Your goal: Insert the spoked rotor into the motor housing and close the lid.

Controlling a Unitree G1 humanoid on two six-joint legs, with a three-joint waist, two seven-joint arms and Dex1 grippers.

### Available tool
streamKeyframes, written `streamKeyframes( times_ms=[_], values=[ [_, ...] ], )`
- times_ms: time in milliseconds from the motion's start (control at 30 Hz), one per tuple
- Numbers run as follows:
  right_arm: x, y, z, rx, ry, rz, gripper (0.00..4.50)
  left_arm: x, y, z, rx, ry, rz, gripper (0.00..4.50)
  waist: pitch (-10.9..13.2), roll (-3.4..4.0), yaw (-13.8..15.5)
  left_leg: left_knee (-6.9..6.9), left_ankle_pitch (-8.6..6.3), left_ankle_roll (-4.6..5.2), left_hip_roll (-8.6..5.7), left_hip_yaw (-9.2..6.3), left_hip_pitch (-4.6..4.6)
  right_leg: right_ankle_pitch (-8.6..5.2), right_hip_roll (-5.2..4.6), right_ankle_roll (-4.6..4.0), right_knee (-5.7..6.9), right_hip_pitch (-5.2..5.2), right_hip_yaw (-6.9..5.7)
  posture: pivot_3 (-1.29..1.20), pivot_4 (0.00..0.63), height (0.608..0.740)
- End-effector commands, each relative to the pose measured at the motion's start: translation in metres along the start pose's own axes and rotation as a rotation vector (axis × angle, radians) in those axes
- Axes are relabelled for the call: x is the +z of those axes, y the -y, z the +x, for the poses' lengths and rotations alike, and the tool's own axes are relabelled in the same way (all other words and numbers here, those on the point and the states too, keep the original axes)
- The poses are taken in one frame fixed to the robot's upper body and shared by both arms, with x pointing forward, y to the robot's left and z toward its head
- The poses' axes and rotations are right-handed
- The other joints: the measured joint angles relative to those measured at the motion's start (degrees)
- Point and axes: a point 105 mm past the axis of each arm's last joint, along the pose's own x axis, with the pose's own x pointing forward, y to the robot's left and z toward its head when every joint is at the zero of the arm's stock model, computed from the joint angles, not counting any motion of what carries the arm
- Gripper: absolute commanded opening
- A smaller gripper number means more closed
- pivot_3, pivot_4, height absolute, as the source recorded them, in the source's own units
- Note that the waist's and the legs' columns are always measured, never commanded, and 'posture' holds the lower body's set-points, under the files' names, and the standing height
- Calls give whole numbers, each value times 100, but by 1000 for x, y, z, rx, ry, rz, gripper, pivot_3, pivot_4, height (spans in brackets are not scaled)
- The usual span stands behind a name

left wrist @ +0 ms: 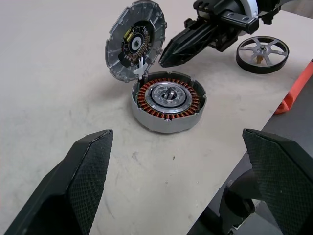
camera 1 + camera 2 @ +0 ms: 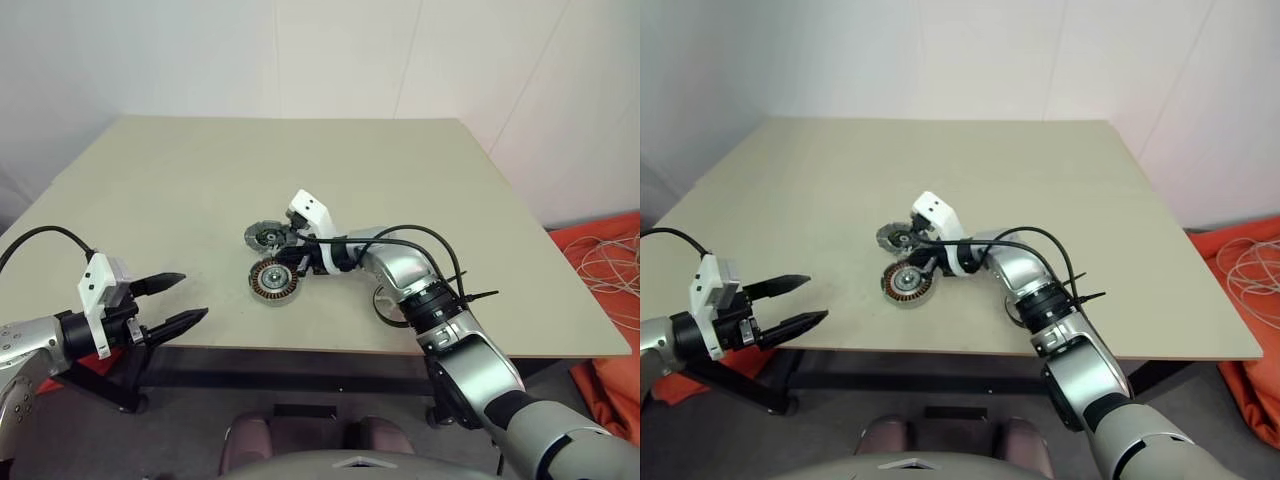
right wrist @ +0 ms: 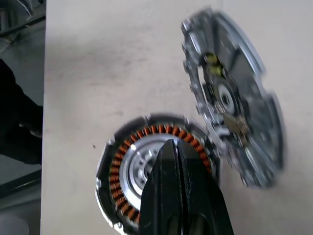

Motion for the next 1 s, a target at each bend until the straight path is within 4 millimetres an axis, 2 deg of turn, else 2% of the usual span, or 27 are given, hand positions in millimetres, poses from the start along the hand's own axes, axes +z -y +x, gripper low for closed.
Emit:
streamKeyframes(
  times_ms=[33, 133, 200, 400, 467, 733, 867, 1000],
  values=[
    [26, -4, 1, 13, 61, -54, 19, 10, 0, 1, -2, 23, 48, 4500, 0, 0, -1, -1, 0, 0, 0, 1, -9, 0, 0, -1, 0, -8, 0, 0, 0, 740],
    [25, -6, 5, 18, 51, -71, 19, 10, 0, 1, -1, 23, 49, 4500, -1, -1, -1, -2, 0, -1, 0, 5, -34, 2, 0, -3, 8, -36, 0, 0, 0, 740],
    [17, -6, 7, 17, 23, -72, 19, 11, 0, 0, 0, 23, 50, 4500, -1, -1, -1, -2, 0, -1, 0, 6, -35, 2, 0, -3, 12, -38, 0, 0, 0, 740],
    [-38, -6, 7, 42, -157, -86, 19, 10, 1, 0, 3, 23, 46, 4500, -1, -2, 6, -1, 0, -1, -2, 4, -34, 1, -1, -2, 10, -33, 0, 0, 0, 740],
    [-50, -6, 5, 46, -196, -99, 19, 10, 2, 0, 3, 23, 45, 4500, -1, 1, -3, 1, 0, -1, -3, 5, -29, 1, -1, -1, 9, -31, 2, 0, 0, 740],
    [-34, -4, 6, 33, -130, -84, 19, 11, 2, 1, 1, 24, 45, 4500, 0, 2, 1, 1, -1, -1, -2, -4, 26, -1, -1, 2, -6, 21, 3, 0, 0, 740],
    [-3, -6, 4, 47, 7, -26, 19, 11, 1, 1, 1, 25, 45, 4500, 0, -2, 1, 1, 0, -1, 0, -4, 23, -1, 0, 2, -6, 17, 3, 0, 0, 740],
    [19, -6, 4, 46, 97, 2, 19, 11, 1, 2, 1, 25, 45, 4500, 0, -2, -1, 1, 0, -1, 1, -3, 18, -1, 0, 1, -1, 10, 3, 0, 0, 740]
  ],
)
